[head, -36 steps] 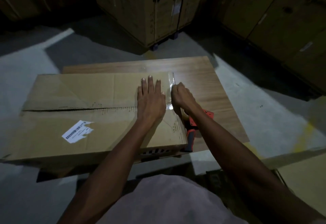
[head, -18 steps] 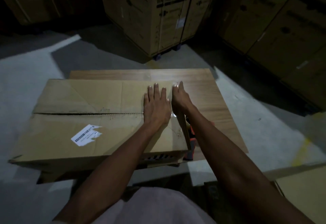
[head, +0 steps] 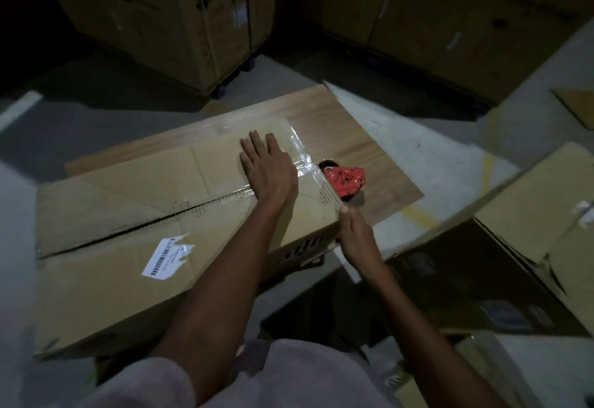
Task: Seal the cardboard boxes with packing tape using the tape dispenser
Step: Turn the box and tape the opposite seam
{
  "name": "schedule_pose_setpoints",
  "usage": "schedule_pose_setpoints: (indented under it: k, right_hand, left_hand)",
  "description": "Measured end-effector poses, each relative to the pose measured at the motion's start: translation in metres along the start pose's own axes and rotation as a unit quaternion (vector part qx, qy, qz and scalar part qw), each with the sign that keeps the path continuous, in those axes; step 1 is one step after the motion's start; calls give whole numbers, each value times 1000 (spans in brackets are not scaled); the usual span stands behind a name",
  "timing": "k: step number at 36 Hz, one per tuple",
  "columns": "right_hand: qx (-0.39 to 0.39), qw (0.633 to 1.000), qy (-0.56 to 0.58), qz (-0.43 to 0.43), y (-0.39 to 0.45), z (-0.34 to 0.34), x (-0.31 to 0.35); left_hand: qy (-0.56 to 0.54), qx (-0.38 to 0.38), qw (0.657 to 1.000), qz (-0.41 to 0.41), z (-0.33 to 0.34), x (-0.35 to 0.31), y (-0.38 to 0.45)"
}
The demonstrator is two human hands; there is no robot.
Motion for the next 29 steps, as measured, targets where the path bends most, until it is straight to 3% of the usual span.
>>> schedule_pose_setpoints:
  k: [6,12,15,25,29]
  right_hand:
    - [-76,994,49,65,-21,25,5]
    - [-54,968,184,164,-18,28,24]
    - [-52,958,192,209,-17,26,36]
    - [111,933,272,207,-79,78,85]
    - [127,931,284,190,-98,106,99]
  left_hand:
    - [-15,20,1000,10,-11,0,-2]
    - [-77,2,996,38,-24,11,-12]
    - [-81,-24,994,73,-32,20,-31]
    - [-147,-41,986,63,-76,115,-91]
    - [-177,-35,980,79,-97,149,-104]
Point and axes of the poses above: each hand's wrist, its own y-axis towards the middle knuckle, its own z-axis out of the palm, x = y × z, the point moved 2 cm from there along y, towards the middle knuckle, and after that the axes turned 7 degrees about -y, right-handed, at the moved point
